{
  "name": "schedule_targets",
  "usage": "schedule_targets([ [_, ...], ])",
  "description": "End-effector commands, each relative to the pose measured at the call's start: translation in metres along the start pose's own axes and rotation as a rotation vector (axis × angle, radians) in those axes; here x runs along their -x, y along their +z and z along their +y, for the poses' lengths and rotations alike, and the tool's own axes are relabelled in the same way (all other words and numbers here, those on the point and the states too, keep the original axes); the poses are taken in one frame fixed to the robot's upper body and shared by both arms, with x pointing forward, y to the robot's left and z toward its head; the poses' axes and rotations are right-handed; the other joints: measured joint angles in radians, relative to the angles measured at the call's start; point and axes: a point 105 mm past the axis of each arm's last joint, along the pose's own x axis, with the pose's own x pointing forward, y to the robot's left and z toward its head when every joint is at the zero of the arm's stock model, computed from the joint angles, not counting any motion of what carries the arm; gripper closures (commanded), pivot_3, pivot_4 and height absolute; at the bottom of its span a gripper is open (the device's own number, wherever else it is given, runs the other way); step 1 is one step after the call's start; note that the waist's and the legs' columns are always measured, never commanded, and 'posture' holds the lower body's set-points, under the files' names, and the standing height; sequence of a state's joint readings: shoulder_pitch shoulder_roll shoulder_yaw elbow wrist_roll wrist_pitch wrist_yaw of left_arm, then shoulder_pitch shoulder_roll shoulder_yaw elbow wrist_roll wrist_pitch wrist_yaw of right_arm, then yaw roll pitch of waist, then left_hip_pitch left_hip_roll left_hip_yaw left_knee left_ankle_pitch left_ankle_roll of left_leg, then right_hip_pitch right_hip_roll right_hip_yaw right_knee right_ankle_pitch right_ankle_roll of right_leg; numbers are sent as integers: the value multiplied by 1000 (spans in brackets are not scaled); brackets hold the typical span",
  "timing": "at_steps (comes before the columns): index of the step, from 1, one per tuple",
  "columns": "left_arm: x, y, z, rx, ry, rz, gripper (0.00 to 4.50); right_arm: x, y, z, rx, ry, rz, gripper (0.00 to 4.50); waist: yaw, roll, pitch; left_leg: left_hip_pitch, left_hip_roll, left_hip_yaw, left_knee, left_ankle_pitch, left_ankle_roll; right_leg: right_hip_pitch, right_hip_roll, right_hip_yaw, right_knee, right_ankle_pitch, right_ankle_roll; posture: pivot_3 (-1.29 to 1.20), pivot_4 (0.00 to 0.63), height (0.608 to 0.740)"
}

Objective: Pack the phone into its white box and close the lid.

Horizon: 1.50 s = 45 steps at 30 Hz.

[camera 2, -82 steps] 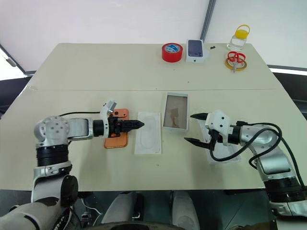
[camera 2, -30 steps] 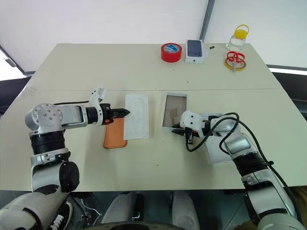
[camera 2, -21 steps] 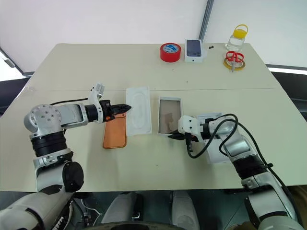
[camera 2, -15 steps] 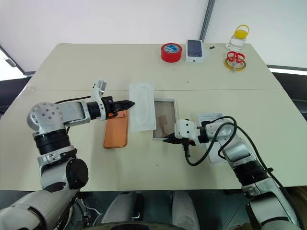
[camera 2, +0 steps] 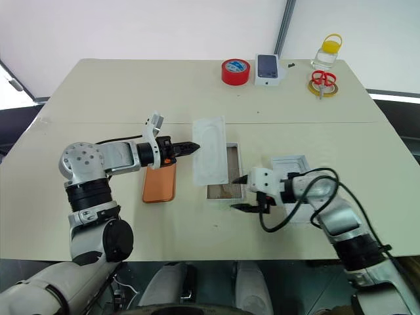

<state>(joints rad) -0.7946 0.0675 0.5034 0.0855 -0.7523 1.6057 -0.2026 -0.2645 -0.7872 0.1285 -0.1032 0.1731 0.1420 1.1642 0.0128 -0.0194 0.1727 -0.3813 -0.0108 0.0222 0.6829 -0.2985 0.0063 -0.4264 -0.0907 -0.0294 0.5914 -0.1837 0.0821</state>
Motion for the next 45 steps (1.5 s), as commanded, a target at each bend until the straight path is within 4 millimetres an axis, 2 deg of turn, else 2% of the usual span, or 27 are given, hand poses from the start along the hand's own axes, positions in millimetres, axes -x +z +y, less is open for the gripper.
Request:
schedule_targets([
  [1,-6,-6,-2,15,3,1,4500,26,-8,-13,15,-84,37,1052,0,0,0,0,0,0,0,0,0,0,0,0,0,0,0,0,150,740],
  [3,-11,-12,-3,26,3,10,4500,35,-17,-24,31,-153,68,1052,0,-1,0,0,0,0,0,0,0,0,0,0,0,0,0,0,150,740],
  [7,-17,-20,-1,6,45,19,4500,39,-19,-33,26,-198,55,1052,-4,-1,1,0,1,0,0,0,0,0,1,0,-1,0,0,0,150,740],
  [11,-19,-19,7,-7,99,-1,4500,40,-20,-36,24,-220,46,1052,-1,-1,1,0,1,0,0,0,0,0,2,0,-1,0,0,0,150,740],
  [17,-19,-21,7,-11,89,15,4500,41,-11,-38,-13,-238,-41,1052,0,-1,1,-1,1,0,0,0,0,0,2,0,-1,0,0,0,150,740],
  [28,-28,-26,1,-28,71,49,4500,35,-8,-36,-2,-242,-53,1052,-1,-1,1,-1,1,0,0,0,0,0,2,0,-2,0,0,0,150,740],
  [31,-29,-24,1,-32,77,43,3530,36,-9,-36,-1,-247,-49,996,0,-1,1,-1,1,0,0,0,0,0,2,0,-2,0,0,0,150,740],
  [36,-30,-23,-11,-36,34,60,1141,35,-9,-37,-4,-257,-52,996,0,-1,1,-1,1,0,0,0,0,0,2,0,-3,0,0,0,150,740],
  [41,-28,-17,-18,-76,15,35,1141,31,-1,-40,-1,-267,-90,996,-2,-1,1,-1,2,0,0,0,0,0,2,0,-3,0,0,0,150,740],
  [45,-19,-6,-23,-129,1,-15,1141,27,16,-50,-19,-311,-179,996,-3,-2,1,-1,2,0,0,0,0,0,2,0,-3,0,0,0,150,740],
])
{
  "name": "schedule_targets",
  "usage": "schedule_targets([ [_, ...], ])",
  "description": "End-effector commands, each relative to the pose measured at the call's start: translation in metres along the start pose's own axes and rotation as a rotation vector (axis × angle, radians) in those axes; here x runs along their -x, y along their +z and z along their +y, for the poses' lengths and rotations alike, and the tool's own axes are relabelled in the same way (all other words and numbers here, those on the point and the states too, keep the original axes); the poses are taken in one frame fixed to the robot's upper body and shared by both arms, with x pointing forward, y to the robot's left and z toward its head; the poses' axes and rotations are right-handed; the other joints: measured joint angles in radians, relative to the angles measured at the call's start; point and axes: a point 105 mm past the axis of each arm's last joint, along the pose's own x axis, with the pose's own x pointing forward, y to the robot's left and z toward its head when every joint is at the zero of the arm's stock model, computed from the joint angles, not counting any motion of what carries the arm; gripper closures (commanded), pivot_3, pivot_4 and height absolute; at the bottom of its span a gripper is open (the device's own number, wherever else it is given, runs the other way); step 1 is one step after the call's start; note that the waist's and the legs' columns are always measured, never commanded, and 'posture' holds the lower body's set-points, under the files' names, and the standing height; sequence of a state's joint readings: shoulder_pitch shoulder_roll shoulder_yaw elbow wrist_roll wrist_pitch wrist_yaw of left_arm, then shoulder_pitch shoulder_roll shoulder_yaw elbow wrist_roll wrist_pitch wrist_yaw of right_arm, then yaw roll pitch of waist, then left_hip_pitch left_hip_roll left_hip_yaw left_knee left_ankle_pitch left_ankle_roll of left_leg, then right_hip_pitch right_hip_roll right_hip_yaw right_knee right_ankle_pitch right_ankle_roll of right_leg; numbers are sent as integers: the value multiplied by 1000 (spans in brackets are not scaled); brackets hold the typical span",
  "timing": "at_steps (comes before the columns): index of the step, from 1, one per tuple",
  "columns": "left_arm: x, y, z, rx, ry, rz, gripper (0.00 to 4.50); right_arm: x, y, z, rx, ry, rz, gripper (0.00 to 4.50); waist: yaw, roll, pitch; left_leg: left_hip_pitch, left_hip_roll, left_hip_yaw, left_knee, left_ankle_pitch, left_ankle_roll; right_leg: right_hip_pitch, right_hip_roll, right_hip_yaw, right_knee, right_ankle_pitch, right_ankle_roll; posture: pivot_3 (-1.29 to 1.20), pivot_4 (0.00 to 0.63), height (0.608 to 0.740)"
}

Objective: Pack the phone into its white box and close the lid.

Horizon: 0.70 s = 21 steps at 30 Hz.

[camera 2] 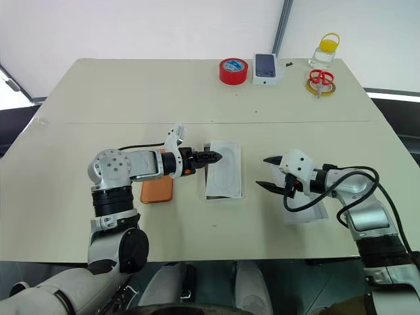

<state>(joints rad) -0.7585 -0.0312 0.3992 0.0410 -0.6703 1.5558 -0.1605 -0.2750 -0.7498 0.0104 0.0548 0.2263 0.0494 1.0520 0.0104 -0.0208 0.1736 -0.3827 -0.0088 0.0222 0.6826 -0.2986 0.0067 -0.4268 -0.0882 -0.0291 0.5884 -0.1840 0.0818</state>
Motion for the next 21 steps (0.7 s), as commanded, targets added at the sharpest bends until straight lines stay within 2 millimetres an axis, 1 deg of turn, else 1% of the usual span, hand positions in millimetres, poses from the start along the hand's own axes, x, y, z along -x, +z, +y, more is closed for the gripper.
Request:
schedule_targets([
  [1,12,17,-17,-96,-54,-73,1141,-4,33,-14,36,-60,-124,996,-1,0,0,0,0,0,0,0,0,0,0,0,0,0,0,0,150,740],
  [5,23,18,-15,-143,-34,-105,1141,-13,38,-11,19,-36,-150,996,3,0,0,-1,0,-1,0,0,0,0,0,0,0,0,0,0,150,740],
  [6,26,17,-14,-147,-32,-106,1101,-15,39,-11,24,-35,-153,1572,4,0,0,-1,0,-1,0,0,0,0,0,0,0,0,0,0,150,740],
  [7,28,16,-13,-153,-30,-106,1101,-16,39,-10,25,-34,-155,1824,3,0,0,-1,0,-1,0,0,0,0,-1,0,-1,0,0,0,150,740],
  [8,29,14,-12,-148,-29,-97,1101,-17,40,-10,27,-35,-156,2361,2,0,0,-1,-1,0,0,0,0,0,-1,0,-1,0,0,0,150,740],
  [9,29,12,-9,-142,-13,-94,1101,-19,40,-10,32,-36,-159,2781,2,0,0,-1,-1,0,0,0,0,0,-1,0,-1,0,0,0,150,740],
  [10,31,14,-7,-162,6,-118,1101,-21,43,-10,33,-36,-168,3299,1,0,0,-2,-1,0,0,0,0,0,-1,0,-2,0,0,0,150,740],
  [11,35,19,-9,-190,-5,-178,1101,-22,46,-10,32,-36,-180,3857,1,0,0,-2,-1,0,0,0,0,0,-1,0,-1,0,0,0,150,740],
  [12,41,26,-9,-255,8,-241,1101,-24,49,-11,30,-40,-193,4366,-2,0,0,-1,0,0,0,0,0,0,-1,0,-1,0,0,0,150,740],
  [14,54,42,-11,-407,32,-380,1101,-30,54,-12,37,-53,-207,4445,-5,0,0,-2,0,0,0,0,0,-1,0,0,-1,0,0,0,150,740],
  [15,63,50,-9,-416,31,-445,1101,-37,54,-10,47,-62,-199,4445,-6,1,0,-2,1,0,0,0,-1,-2,0,0,-1,0,-1,0,150,740],
  [16,72,58,-4,-382,21,-498,1101,-44,54,-7,57,-63,-188,4445,-5,1,0,-2,1,0,-1,1,-1,-2,0,0,-1,0,-1,0,150,740],
  [18,87,67,8,-362,37,-550,1101,-57,56,2,74,-52,-186,4445,-3,1,0,-2,1,0,-1,1,-2,-2,0,0,-1,0,-2,0,150,740],
  [20,99,65,23,-454,104,-549,1101,-68,62,11,92,-23,-201,4445,-5,1,0,-2,1,0,-1,1,-2,-2,0,0,-1,0,-2,0,150,740],
  [21,104,59,30,-495,121,-518,1101,-73,62,13,109,-14,-191,4445,-6,1,0,-2,1,0,-1,1,-2,-3,0,0,-1,0,-2,0,150,740],
])
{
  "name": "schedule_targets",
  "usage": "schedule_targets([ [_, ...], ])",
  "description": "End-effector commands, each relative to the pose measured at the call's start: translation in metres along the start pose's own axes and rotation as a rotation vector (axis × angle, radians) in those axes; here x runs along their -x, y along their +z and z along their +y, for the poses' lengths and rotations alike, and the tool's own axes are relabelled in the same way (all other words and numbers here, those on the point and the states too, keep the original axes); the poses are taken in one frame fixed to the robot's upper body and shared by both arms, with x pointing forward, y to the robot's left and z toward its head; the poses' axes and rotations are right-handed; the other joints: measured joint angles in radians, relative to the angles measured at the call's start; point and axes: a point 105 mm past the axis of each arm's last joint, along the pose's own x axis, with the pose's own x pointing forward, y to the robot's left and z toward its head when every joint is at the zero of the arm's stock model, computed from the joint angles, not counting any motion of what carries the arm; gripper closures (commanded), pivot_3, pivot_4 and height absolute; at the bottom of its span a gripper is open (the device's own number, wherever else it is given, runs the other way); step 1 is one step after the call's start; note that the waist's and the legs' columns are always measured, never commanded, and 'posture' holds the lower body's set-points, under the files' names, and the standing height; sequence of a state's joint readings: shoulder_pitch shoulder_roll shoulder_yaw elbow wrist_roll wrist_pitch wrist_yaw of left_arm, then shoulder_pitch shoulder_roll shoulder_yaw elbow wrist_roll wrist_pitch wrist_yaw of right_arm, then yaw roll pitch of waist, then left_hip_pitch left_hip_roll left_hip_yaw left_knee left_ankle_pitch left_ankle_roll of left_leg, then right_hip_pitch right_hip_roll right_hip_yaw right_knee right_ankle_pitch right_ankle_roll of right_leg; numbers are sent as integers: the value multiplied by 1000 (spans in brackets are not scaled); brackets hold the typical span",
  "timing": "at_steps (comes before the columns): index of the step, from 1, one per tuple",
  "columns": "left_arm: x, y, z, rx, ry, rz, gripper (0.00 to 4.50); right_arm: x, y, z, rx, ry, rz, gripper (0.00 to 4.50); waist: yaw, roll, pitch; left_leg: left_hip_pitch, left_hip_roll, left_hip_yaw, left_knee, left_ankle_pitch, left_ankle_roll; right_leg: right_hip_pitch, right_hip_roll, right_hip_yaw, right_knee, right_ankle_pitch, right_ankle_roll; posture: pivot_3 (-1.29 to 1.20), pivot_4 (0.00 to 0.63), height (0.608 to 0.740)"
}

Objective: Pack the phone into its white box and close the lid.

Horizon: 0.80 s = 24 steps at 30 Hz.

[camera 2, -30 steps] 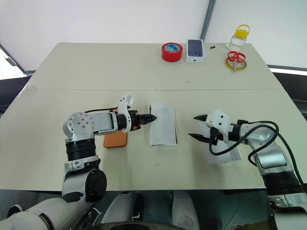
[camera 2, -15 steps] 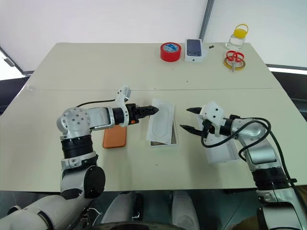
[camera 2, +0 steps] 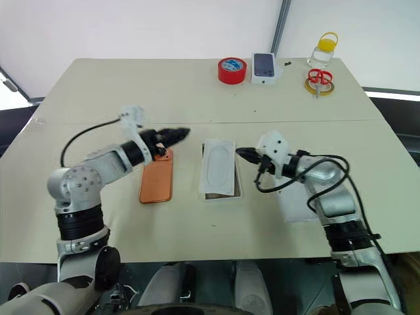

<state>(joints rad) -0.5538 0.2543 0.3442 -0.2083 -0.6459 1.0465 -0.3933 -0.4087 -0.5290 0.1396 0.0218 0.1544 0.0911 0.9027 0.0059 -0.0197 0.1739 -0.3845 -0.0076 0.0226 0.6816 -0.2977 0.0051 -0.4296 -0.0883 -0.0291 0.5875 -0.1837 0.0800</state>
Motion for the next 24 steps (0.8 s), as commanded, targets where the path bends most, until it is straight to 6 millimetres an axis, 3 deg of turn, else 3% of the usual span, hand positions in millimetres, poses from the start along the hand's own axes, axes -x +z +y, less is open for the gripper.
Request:
schedule_targets([
  [1,19,-3,15,-136,-4,14,1101,-13,15,3,97,17,-15,4445,-3,1,0,0,0,0,0,0,0,0,0,0,0,0,0,0,150,740],
  [3,34,-12,18,-289,-32,42,1101,-19,10,9,160,67,29,4445,-3,1,0,-1,-1,1,0,0,0,-1,0,0,0,0,0,0,150,740],
  [5,48,-18,7,-564,-121,25,1101,-20,7,16,187,128,54,4445,0,1,0,-3,-1,1,0,0,0,-2,-1,0,-1,0,0,0,150,740],
  [7,59,-22,4,-520,-182,8,1101,-15,4,25,188,201,75,4445,9,1,0,-3,-1,1,0,0,1,-2,-2,0,-2,0,-1,0,150,740],
  [12,69,-22,1,-676,-208,-60,1101,-2,-5,42,200,346,122,4445,7,1,0,-6,-2,0,1,-1,2,-3,-5,-2,-3,1,-2,0,150,740],
  [16,70,-25,0,-693,-224,-73,1101,8,-21,42,240,420,211,4445,4,1,1,-6,-1,1,1,-1,2,-4,-4,-3,-3,1,-2,0,150,740],
  [24,67,-31,-2,-692,-229,-73,1101,18,-19,35,288,452,232,4445,7,1,1,-6,0,1,1,-2,3,-3,-2,-3,-3,1,-2,0,150,740],
])
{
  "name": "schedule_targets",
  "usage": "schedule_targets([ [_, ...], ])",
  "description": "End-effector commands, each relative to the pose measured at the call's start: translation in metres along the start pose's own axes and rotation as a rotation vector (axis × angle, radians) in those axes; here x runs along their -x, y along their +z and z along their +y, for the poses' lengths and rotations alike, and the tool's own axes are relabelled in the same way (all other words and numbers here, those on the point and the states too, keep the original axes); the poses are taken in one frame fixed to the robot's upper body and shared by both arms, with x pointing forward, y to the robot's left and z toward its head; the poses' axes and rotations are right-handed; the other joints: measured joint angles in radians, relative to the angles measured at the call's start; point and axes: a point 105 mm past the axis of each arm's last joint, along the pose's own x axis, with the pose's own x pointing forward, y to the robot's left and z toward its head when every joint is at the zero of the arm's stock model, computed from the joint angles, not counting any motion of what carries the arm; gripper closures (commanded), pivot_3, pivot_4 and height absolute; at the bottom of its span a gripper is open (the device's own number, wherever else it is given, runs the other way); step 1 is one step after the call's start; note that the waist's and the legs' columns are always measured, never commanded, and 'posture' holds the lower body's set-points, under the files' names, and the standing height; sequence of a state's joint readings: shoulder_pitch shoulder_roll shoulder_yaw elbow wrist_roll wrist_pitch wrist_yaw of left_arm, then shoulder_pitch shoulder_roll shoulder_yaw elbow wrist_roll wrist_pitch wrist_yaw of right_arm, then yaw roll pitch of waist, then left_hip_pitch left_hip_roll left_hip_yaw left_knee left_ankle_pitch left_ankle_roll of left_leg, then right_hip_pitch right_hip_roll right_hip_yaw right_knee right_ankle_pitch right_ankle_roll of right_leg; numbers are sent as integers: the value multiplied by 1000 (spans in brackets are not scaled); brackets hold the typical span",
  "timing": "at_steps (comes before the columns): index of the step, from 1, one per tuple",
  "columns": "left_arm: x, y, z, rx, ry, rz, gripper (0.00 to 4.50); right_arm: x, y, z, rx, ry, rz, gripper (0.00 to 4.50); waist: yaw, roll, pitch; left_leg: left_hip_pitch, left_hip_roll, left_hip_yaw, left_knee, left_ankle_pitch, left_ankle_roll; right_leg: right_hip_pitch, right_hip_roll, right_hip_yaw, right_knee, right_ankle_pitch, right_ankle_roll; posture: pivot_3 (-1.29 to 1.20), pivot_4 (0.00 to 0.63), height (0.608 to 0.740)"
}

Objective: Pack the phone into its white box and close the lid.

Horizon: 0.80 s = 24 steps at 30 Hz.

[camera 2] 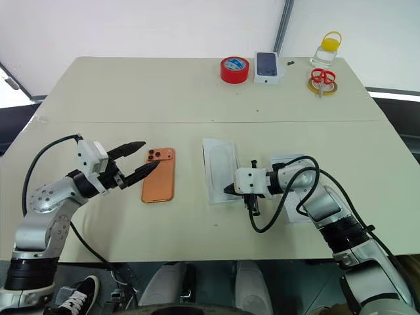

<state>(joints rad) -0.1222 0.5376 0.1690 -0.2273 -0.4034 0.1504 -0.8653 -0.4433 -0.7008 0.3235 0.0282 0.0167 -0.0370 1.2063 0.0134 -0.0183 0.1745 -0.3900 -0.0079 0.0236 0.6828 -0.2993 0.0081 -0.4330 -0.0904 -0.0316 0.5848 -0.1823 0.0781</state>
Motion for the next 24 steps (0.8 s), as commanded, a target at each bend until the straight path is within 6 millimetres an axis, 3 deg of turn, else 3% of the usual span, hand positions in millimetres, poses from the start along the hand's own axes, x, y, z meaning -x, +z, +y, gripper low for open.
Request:
schedule_targets([
  [1,-4,4,-2,-20,-5,-27,1101,8,2,-10,51,-26,14,4445,-1,0,0,0,0,0,0,0,0,0,0,0,0,0,0,0,150,740],
  [6,-9,5,-5,-14,-13,-35,1101,10,18,-32,73,-108,-42,4445,-2,0,0,0,1,0,0,0,0,0,1,0,0,0,0,0,150,740],
  [11,-12,6,-4,-13,-13,-43,1101,10,22,-41,114,-139,-34,4445,-2,0,0,0,1,0,0,0,0,0,1,0,0,0,0,0,150,740],
  [15,-14,6,-4,-14,-16,-43,1101,-4,29,-39,111,-157,-85,4445,-2,0,0,0,1,0,0,0,0,0,1,0,0,0,0,0,150,740],
  [19,-15,7,-3,-10,-10,-46,1101,-18,17,-48,147,-243,-23,4445,-2,0,0,0,1,0,0,0,0,0,2,0,0,0,0,0,150,740],
  [24,-17,5,-7,-6,-14,-44,1101,-19,4,-47,196,-237,61,4445,-3,0,0,0,1,0,0,0,0,0,2,1,0,0,0,0,150,740],
])
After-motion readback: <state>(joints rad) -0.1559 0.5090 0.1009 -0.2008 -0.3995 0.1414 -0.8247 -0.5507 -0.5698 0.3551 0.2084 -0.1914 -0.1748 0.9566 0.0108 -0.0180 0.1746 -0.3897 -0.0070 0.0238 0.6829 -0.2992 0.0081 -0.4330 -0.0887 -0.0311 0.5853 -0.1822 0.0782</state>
